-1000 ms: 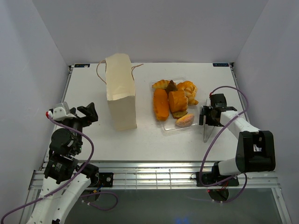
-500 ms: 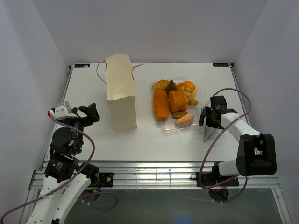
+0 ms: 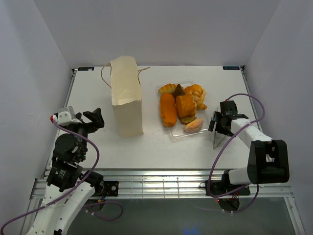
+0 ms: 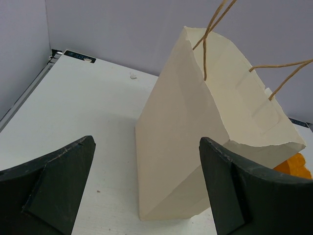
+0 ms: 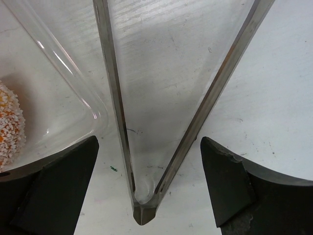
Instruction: Place the fake bread into the paper bag
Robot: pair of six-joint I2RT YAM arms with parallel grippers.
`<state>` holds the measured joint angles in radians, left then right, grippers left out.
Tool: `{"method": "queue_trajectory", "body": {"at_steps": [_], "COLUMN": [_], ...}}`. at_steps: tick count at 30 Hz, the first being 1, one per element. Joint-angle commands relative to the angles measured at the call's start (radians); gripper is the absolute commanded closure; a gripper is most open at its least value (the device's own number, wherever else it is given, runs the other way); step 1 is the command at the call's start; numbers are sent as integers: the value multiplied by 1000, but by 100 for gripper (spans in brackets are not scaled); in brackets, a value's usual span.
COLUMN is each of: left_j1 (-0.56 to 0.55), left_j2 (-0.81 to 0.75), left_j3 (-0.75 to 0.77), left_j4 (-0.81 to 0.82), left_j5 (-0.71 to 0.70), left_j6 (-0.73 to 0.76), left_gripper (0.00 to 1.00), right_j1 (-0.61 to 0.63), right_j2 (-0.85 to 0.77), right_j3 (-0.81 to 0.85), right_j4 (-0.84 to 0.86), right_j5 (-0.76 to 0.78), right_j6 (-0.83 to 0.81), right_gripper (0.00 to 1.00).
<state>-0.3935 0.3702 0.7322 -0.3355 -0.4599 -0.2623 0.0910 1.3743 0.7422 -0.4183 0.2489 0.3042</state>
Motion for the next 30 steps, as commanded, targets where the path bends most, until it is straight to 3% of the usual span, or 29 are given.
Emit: {"method": "queue_trajectory", "body": {"at_steps": [1,15,30], "left_j1": [-5,-13,-21], "left_j2": [10,7,7], "left_j3": [-2,-2,-4], "left_j4": [7,7,10], "left_j5": [15,17,9], "left_j6": [11,11,15], "left_gripper": [2,2,2], "right_j1": [-2,-30,-50], "right_j2": [49,45,101], "right_j3": [-30,-38,-1], "right_j4": [-28,6,222], "right_j5": [50,90,39], "right_j6": [19,47,46], "right_gripper": [9,5,20]}}
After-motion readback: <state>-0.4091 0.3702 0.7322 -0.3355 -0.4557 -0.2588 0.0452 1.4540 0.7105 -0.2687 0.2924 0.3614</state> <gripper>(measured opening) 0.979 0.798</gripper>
